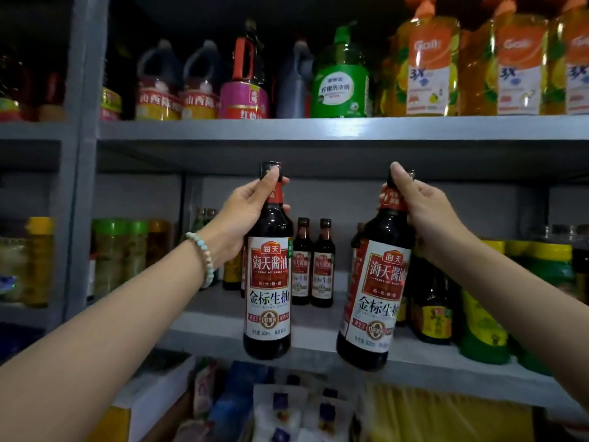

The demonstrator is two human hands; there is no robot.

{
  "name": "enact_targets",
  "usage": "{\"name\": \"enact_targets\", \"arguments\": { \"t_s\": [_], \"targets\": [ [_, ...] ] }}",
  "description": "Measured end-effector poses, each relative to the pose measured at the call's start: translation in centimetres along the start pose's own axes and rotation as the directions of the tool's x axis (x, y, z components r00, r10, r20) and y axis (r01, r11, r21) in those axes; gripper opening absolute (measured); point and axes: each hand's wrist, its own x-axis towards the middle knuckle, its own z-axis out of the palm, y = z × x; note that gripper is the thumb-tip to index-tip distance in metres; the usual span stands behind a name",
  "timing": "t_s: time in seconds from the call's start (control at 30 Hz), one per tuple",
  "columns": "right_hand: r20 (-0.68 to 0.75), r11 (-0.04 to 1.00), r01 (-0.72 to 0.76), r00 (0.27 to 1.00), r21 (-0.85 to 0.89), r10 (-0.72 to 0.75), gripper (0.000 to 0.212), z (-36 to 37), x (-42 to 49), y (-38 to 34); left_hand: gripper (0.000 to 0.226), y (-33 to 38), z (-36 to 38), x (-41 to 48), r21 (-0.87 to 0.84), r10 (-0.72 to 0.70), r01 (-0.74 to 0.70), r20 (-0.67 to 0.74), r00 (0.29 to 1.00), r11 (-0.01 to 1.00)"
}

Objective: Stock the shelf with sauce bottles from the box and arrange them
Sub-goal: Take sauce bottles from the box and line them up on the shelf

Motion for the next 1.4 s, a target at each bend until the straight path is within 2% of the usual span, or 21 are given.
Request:
{"name": "enact_targets", "arguments": {
  "t_s": [0.33,0.5,0.7,0.8,1.0,1.13,1.4],
  "targets": [
    [-0.018,0.999,0.002,1.0,-0.047,-0.003,0.034,4.0,7.5,5.9,0.041,-5.4,-3.0,7.4,-0.062,0.01,-0.01,-0.002,1.0,0.998],
    [0.035,0.993,0.013,0.999,-0.119,-0.009,0.033,4.9,9.6,9.1,0.04,-8.5,-3.1,10.1,0.002,0.027,-0.027,0.026,0.999,1.0],
    [0.072,0.995,-0.012,0.997,-0.103,0.02,0.029,5.6,10.8,12.2,0.035,-11.7,-2.8,12.5,-0.026,-0.035,0.037,0.083,0.996,0.999],
    [0.099,0.995,-0.034,0.994,-0.091,0.043,0.028,5.9,11.6,13.4,0.038,-13.0,-2.6,13.3,-0.004,-0.039,0.039,0.099,0.994,0.999],
    [0.102,0.981,-0.026,0.994,-0.191,0.046,0.027,6.7,12.9,15.0,0.053,-15.8,-2.8,14.6,0.073,-0.094,0.083,0.155,0.984,0.994],
    [0.083,0.973,-0.026,0.996,-0.23,0.046,0.029,6.7,13.8,16.0,0.04,-16.8,-2.5,15.2,0.076,-0.093,0.083,0.143,0.985,0.994],
    [0.109,0.971,-0.014,0.993,-0.24,0.041,0.028,6.1,14.1,17.3,0.042,-18.0,-2.0,15.7,0.074,-0.09,0.078,0.176,0.98,0.994]
  ]
}}
